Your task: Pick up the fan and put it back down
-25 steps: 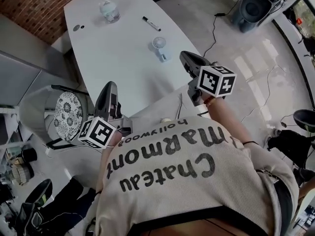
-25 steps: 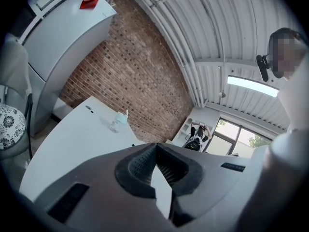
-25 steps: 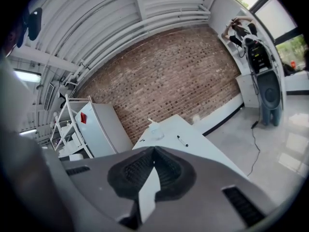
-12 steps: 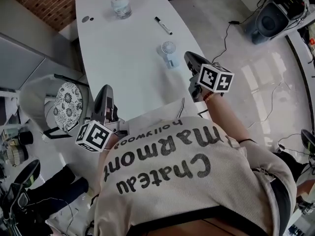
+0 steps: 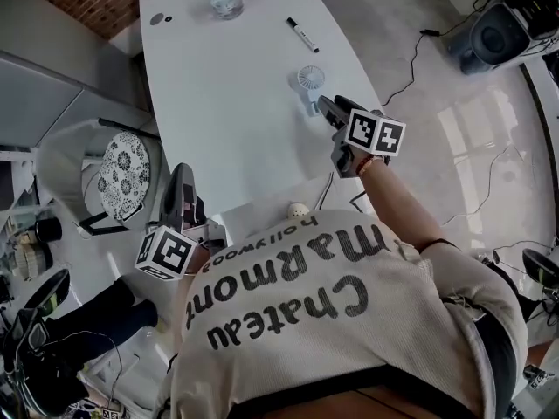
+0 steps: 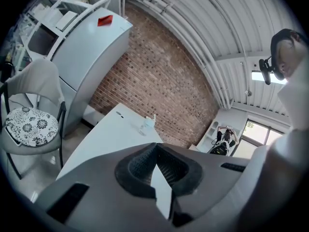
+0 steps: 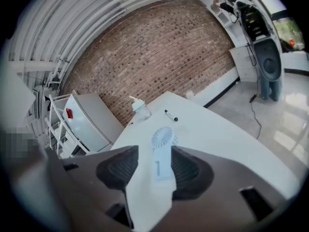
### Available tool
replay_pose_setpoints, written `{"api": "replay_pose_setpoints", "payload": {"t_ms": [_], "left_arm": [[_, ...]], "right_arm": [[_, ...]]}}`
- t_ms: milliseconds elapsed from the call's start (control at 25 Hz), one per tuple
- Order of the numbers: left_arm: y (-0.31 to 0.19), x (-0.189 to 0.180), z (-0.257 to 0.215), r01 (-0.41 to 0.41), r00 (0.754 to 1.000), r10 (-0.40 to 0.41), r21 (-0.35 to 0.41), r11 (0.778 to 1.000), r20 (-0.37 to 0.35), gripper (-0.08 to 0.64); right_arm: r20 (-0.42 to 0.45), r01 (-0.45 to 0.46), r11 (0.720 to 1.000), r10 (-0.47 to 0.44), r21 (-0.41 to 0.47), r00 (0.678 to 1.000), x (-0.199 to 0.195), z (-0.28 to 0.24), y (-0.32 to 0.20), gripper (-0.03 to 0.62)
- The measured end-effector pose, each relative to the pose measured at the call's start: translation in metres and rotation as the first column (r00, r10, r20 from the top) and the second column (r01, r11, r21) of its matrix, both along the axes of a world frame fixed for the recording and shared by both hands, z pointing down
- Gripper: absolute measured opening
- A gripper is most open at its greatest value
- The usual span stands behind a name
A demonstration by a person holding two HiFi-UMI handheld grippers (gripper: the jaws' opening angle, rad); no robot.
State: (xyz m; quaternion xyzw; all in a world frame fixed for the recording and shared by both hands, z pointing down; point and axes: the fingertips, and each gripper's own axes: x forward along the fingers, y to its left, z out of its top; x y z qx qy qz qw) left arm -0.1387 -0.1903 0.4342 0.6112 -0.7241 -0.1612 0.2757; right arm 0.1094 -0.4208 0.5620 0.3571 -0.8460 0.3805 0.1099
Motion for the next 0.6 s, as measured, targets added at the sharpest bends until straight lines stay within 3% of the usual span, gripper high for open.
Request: {"api": "replay_pose_setpoints", "payload": {"t_ms": [200, 480, 600], "left_arm": [[0.004, -0.006, 0.003, 0.011, 1.0, -0.01, -0.014, 1.0, 0.016, 0.0], [0.007, -0.012, -0.002, 0.012, 0.999, -0.012, -0.001, 1.0, 0.032, 0.0], [0.013, -0.014, -0.003, 0.016, 0.999, -0.016, -0.002, 1.0, 0.029, 0.0]], "right_arm": [[-0.138, 0.05, 0.997, -0.042, 0.054, 0.99, -0.012, 0.024, -0.002, 0.262], [-0.334, 0.136, 0.987, -0.099, 0.089, 0.937, -0.028, 0.051, -0.006, 0.345], [-0.39, 0.127, 0.988, -0.083, 0.09, 0.917, -0.03, 0.056, -0.007, 0.337]]}}
